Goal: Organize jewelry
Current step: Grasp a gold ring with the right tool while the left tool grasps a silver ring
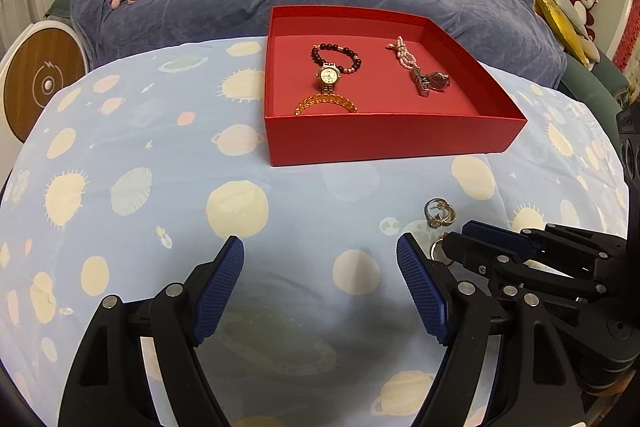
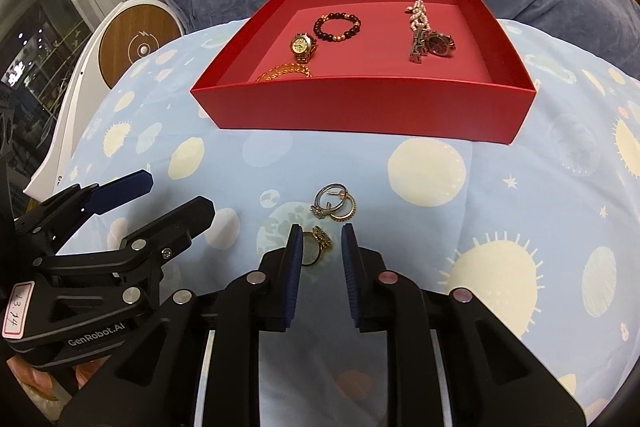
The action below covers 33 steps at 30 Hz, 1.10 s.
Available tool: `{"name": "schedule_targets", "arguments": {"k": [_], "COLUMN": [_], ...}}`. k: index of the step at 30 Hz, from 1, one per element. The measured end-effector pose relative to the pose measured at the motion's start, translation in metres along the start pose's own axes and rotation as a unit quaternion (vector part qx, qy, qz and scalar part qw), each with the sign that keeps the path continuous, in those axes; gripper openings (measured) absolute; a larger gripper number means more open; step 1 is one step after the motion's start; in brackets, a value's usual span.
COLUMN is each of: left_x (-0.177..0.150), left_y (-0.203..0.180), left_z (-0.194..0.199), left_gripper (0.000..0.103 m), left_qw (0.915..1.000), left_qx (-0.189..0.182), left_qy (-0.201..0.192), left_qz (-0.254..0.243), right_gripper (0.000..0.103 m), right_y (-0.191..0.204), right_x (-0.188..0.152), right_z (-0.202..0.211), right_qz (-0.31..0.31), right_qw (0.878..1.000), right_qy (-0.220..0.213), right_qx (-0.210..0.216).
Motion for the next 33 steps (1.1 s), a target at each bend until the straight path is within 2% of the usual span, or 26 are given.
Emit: {"name": "schedule_targets", "arguments": {"k": [2, 4, 12, 18, 19, 21, 26, 30, 31, 33], "left_x": [0.000, 0.001, 0.003, 0.003, 0.002, 0.002, 0.002, 0.002, 0.002, 0.002], "left_y": [0.002, 0.002, 0.007, 0.005, 0.006, 0.006, 0.006, 0.006, 0.006, 0.004], "left_z": [0.000, 0.001, 0.000, 0.000, 0.000, 0.000, -0.001, -0.001, -0.001, -0.002], "left_gripper": [0.076, 0.076, 0.076, 0.076, 0.076, 0.076, 0.076, 0.076, 0.076, 0.076], "left_qw": [1.0000, 1.0000, 0.9999, 1.0000, 1.0000, 1.0000, 1.0000, 1.0000, 1.0000, 1.0000], "left_qx": [-0.003, -0.001, 0.001, 0.000, 0.000, 0.000, -0.001, -0.001, -0.002, -0.004], "left_qy": [0.001, -0.001, 0.000, 0.001, 0.001, 0.002, 0.002, 0.003, 0.003, 0.003], "left_qz": [0.004, 0.004, 0.011, 0.006, 0.007, 0.008, 0.008, 0.008, 0.007, 0.006], "right_gripper": [0.017, 0.009, 0.009, 0.015, 0.020, 0.025, 0.025, 0.013, 0.005, 0.002], "right_y": [-0.001, -0.002, -0.035, -0.030, -0.026, -0.020, -0.017, -0.023, -0.025, -0.029], "right_x": [-0.002, -0.002, -0.004, -0.005, -0.005, -0.007, -0.009, -0.006, -0.006, -0.004], "right_z": [-0.003, -0.003, 0.009, 0.015, 0.015, 0.014, 0.008, 0.008, 0.007, 0.008], "right_qz": [0.004, 0.015, -0.019, -0.022, -0.017, -0.004, 0.018, 0.016, 0.012, 0.001], "right_qw": [1.000, 1.000, 0.999, 0.999, 0.999, 1.000, 0.999, 0.999, 0.999, 0.999], "right_qy": [0.002, -0.001, 0.002, -0.002, -0.003, -0.004, -0.004, -0.007, -0.006, -0.005], "right_qx": [-0.005, -0.016, -0.039, -0.029, -0.027, -0.028, -0.041, -0.049, -0.051, -0.048]}}
Point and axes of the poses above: each gripper's, at about its wrist camera, not at the fingertips, and z roughly against the way its jaws point, y to its left, x to its top, the point moved 10 cm from there along -z, roughly the way its jaws point, and after that the axes turned 9 degrees about -y, right-handed, at the moved point
